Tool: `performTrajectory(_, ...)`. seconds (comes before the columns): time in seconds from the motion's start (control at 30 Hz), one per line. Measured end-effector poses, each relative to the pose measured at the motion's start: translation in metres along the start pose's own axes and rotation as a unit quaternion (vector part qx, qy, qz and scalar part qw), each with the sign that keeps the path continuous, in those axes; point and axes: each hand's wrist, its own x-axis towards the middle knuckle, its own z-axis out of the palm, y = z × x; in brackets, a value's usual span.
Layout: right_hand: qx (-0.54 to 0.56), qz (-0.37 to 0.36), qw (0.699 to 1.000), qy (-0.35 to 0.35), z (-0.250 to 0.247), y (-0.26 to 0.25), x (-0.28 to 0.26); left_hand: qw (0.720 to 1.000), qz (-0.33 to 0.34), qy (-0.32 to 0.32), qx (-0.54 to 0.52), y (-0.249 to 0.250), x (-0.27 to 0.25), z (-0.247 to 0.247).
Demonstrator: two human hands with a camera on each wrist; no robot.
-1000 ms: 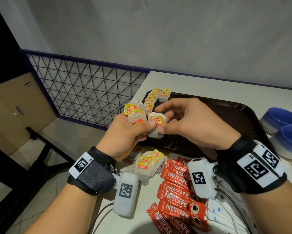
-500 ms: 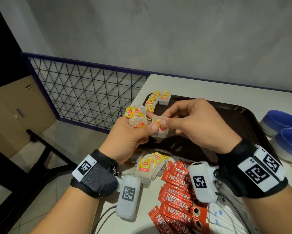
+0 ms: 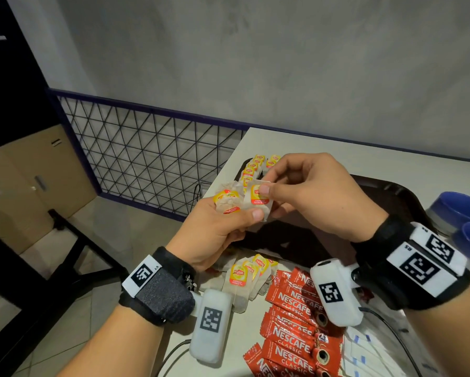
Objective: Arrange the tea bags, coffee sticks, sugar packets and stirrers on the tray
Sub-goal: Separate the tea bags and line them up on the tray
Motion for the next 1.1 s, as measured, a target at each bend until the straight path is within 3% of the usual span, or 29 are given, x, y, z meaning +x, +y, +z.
performTrajectory(0.23, -0.023, 0.000, 1.000, 0.005, -0.006, 0.001, 0.023, 0.998, -0.015, 0.061, -0.015, 0.001, 0.003, 0.001)
performTrajectory(0.5, -0.084, 0.100, 0.989, 0.073, -0.030, 0.043, 0.093, 0.978, -0.077, 0.150, -0.125, 0.002, 0.009, -0.007)
performTrajectory(0.73, -0.036, 0.171, 0.984, 0.029, -0.027, 0.070, 0.136, 0.979, -0.080, 0.143, -0.125, 0.001, 0.010, -0.006)
performTrajectory(0.87, -0.077, 0.198, 0.977, 0.003, -0.021, 0.081, 0.153, 0.978, -0.086, 0.140, -0.128, -0.001, 0.011, -0.006)
performTrajectory(1.1, -0.135, 0.200, 0.969, 0.054, -0.022, 0.104, 0.175, 0.981, -0.081, 0.133, -0.118, -0.001, 0.011, -0.006)
